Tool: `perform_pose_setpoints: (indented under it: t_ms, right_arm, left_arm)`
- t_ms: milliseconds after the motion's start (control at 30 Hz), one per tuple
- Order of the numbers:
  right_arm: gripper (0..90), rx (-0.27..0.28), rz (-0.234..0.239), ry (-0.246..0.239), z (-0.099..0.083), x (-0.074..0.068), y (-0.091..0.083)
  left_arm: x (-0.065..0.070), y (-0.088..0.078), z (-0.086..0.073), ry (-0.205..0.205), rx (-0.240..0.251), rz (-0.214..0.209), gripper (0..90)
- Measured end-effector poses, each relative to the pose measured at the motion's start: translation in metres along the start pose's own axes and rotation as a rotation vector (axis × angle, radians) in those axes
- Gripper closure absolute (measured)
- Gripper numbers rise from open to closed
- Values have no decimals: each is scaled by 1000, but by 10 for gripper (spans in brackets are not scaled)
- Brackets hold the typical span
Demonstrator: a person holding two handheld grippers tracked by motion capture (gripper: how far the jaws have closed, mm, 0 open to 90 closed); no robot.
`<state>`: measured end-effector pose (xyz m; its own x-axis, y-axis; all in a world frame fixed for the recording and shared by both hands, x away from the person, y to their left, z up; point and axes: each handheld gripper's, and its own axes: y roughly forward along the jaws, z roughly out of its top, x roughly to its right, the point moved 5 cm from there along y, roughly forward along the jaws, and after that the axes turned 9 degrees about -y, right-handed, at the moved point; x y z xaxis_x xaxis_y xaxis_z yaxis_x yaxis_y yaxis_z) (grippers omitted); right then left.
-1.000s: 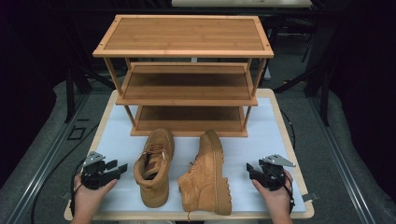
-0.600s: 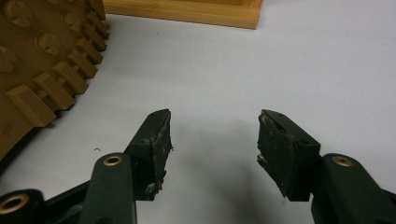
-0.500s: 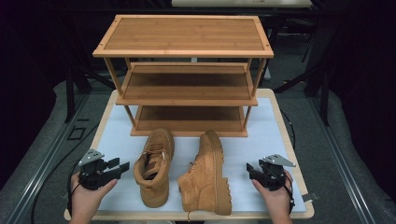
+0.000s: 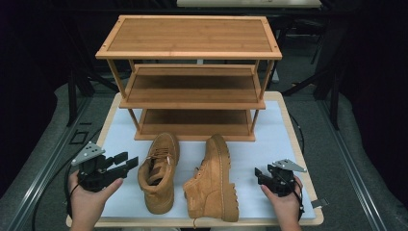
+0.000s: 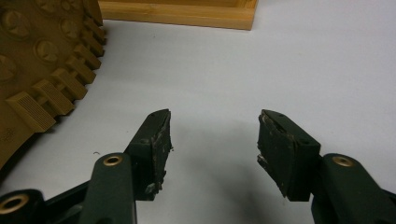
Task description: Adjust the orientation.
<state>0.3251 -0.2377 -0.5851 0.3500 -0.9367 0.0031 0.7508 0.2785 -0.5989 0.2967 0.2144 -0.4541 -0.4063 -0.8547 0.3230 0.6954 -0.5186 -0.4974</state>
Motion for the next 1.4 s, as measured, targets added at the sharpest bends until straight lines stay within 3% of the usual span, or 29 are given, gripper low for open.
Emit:
perform_pose_setpoints:
  t_ms: [233,300,367,400,467,633,667,900,1167,1400]
  right_arm:
    - [437,-5,0,-3,-1,0,1]
    - [437,-7,8,-5,-1,0,2]
    - [437,-11,8,-3,-2,0,2]
    - [438,-11,7,-3,-2,0,3]
    - [439,-6,12,1,-2,0,3]
    - [441,-5,15,6,-2,1,3]
    - [442,-6,15,8,-2,1,3]
    - [445,-7,16,20,-3,3,3]
    - [445,-4,19,23,-3,4,3]
    - [444,-1,20,26,-3,3,3]
  left_arm:
    - [5,20,-12,-3,-18,-1,551]
    - [4,27,-17,8,-38,16,573]
    - [3,30,-18,2,-41,5,636]
    - [4,31,-19,-8,-38,-13,713]
    - [7,31,-17,23,-42,10,754]
    - [3,28,-14,35,-59,24,834]
    - [-3,25,-13,49,-53,54,842]
    - [-19,20,-9,46,-33,84,855]
    - [-29,12,-10,43,-27,109,856]
    - [-26,13,-6,63,-80,108,783]
